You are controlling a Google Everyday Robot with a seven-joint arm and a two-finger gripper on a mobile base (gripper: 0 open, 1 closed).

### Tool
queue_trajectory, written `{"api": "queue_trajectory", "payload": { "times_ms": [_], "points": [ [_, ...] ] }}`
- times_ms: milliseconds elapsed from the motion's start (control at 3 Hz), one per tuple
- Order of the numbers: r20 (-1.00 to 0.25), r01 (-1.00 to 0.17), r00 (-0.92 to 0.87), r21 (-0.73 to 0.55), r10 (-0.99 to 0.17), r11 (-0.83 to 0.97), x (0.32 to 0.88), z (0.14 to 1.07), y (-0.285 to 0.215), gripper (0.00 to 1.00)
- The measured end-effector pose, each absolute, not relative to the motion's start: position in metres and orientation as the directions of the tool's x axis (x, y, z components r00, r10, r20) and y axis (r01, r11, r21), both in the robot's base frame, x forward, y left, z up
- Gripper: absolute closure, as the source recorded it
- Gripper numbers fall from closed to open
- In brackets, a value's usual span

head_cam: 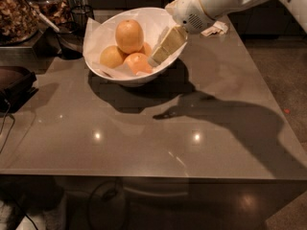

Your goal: Pick orange from white bowl

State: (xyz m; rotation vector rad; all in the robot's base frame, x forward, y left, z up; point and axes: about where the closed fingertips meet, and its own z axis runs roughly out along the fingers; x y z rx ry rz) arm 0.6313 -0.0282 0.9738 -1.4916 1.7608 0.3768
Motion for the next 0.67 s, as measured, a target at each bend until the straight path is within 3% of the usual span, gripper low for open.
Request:
{"api": "queue_trajectory", "payload": {
  "times_ms": [667],
  "points": [
    [-0.745, -0.927, 0.037, -0.275, -0.666, 0.256, 0.645, 0.978, -0.011, 0.0]
  ]
}}
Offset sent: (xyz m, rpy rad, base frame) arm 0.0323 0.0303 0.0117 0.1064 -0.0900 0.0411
